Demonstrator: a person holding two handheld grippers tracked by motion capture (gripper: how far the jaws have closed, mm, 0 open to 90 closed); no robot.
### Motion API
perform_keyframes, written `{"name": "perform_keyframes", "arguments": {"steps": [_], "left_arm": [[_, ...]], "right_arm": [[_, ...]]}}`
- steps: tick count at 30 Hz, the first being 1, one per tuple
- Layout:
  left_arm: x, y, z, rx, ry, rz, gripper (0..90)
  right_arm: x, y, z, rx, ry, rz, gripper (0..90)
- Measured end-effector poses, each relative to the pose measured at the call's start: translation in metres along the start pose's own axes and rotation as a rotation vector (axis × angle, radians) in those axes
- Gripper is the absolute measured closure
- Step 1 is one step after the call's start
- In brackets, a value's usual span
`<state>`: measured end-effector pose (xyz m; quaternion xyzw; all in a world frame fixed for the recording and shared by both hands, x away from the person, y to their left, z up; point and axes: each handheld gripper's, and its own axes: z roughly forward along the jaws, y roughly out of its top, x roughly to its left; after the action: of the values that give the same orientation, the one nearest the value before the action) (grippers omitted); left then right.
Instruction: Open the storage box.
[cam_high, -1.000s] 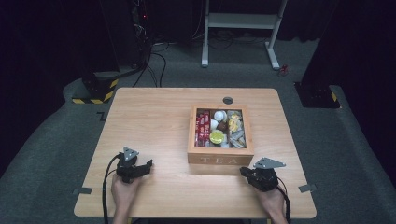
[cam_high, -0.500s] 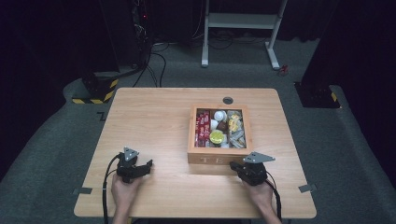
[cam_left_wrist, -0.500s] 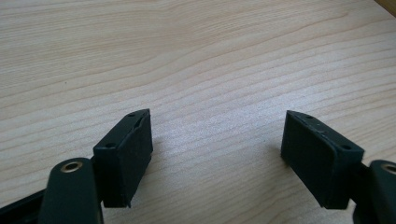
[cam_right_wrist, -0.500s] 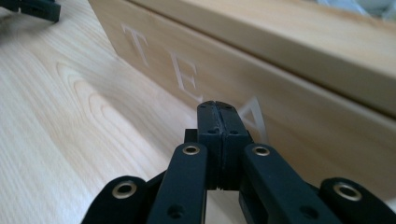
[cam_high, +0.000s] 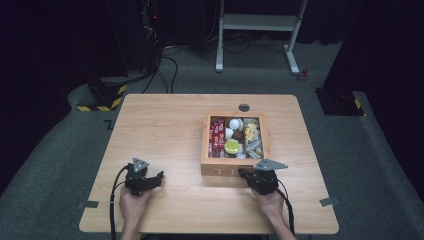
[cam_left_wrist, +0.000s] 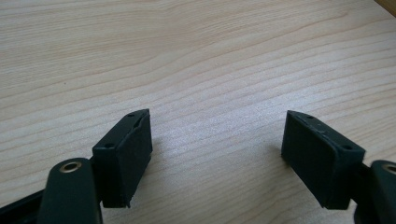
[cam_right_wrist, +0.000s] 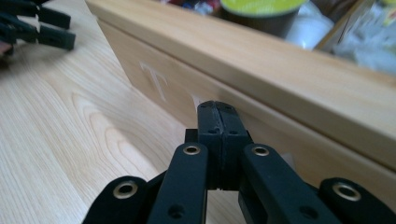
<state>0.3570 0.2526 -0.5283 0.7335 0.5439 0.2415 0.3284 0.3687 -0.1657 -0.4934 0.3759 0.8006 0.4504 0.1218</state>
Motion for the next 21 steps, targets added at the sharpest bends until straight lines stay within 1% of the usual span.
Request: {"name": "perform_keyframes", "arguments": {"steps": [1, 4, 5, 7, 12, 14, 17, 21], "left_arm": [[0.0, 0.0, 0.0, 0.0, 0.0, 0.0, 24.9], [0.0, 0.0, 0.0, -0.001, 0.0, 0.001, 24.9], [0.0, 0.0, 0.0, 0.001, -0.001, -0.001, 24.9], [0.0, 0.0, 0.0, 0.0, 0.0, 0.0, 24.9], [0.0, 0.0, 0.0, 0.0, 0.0, 0.0, 24.9], [0.0, 0.0, 0.0, 0.0, -0.001, 0.0, 24.9], [0.0, 0.0, 0.0, 0.0, -0.001, 0.0, 24.9], [0.0, 0.0, 0.0, 0.001, -0.001, -0.001, 24.8]], "right_arm": [[0.0, 0.0, 0.0, 0.0, 0.0, 0.0, 90.0], [0.003, 0.004, -0.005, -0.035, -0.012, 0.004, 90.0], [0.0, 0.005, -0.006, -0.045, 0.001, 0.021, 90.0], [-0.001, 0.004, -0.006, -0.049, 0.01, 0.027, 90.0], [0.0, 0.004, -0.006, -0.05, 0.001, 0.016, 90.0], [0.0, 0.005, -0.008, -0.06, -0.015, 0.011, 90.0], [-0.002, 0.005, -0.012, -0.066, -0.03, 0.017, 90.0], [-0.006, 0.005, -0.016, -0.071, -0.037, 0.024, 90.0]]}}
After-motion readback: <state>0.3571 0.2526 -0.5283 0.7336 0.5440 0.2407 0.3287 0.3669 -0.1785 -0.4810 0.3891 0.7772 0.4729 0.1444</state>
